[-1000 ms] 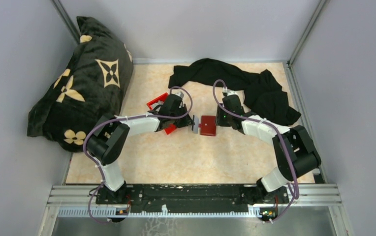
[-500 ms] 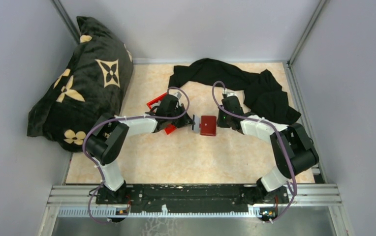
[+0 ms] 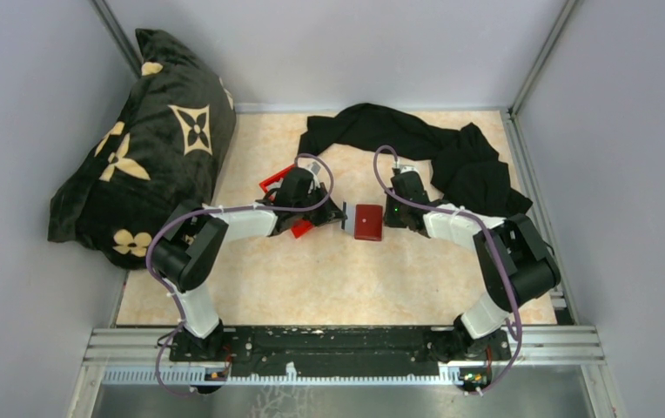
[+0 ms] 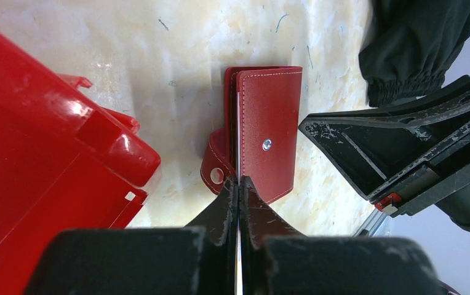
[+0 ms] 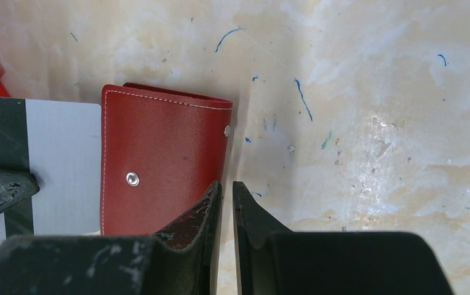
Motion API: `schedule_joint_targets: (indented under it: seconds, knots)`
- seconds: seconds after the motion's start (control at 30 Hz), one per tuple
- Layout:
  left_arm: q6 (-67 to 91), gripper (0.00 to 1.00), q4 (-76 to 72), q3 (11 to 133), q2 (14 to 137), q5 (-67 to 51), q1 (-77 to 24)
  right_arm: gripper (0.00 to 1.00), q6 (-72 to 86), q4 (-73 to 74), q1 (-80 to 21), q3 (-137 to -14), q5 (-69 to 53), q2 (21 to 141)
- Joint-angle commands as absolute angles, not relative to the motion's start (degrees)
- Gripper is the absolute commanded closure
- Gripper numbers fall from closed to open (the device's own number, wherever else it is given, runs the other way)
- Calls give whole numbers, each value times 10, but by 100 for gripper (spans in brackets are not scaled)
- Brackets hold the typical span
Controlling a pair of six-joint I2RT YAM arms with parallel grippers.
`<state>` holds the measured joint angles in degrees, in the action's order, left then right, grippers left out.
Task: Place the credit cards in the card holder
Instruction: Open the card holder at the center of the board.
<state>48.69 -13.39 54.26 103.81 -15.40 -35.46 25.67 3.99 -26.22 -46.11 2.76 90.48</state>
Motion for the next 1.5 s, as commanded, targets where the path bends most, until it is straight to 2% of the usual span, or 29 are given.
schedule_joint_targets:
  seconds: [0.0,0.47,1.47]
  knots:
    - [494,100,-160,536,1044,-168,-351,88,256,21,-266,-465,31,905]
    - [485,100,-153,519,1051,-148,-347,88,252,24,-266,-470,31,908]
    - [545,100,-270,487,1068,-221,-339,88,253,18,-266,-461,27,915]
